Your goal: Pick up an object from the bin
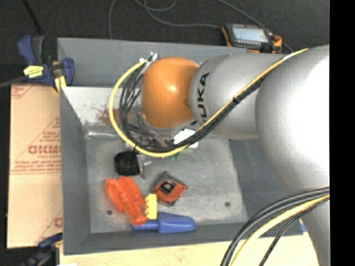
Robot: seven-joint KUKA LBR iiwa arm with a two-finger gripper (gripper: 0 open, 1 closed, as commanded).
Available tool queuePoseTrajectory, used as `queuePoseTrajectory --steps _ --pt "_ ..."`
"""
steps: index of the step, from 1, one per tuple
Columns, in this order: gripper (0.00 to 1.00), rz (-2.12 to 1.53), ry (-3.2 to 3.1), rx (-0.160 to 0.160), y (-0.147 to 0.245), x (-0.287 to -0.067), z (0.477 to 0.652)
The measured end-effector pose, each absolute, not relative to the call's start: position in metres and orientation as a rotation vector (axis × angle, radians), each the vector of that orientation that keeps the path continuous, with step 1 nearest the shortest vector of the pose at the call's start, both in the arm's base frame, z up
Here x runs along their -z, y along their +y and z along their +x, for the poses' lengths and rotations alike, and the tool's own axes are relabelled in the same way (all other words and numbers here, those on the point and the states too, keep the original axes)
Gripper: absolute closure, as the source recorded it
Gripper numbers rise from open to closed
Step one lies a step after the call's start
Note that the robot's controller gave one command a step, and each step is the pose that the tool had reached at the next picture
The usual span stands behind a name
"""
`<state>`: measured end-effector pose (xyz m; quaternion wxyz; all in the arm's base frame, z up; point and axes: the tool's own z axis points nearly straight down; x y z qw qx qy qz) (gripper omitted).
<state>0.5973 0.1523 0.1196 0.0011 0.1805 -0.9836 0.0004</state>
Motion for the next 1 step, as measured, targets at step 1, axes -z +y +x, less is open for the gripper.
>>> queuePoseTrajectory --steps 1 --pt "1.0 0.565 -3.09 -0.001 0.1522 -0.1415 0.5979"
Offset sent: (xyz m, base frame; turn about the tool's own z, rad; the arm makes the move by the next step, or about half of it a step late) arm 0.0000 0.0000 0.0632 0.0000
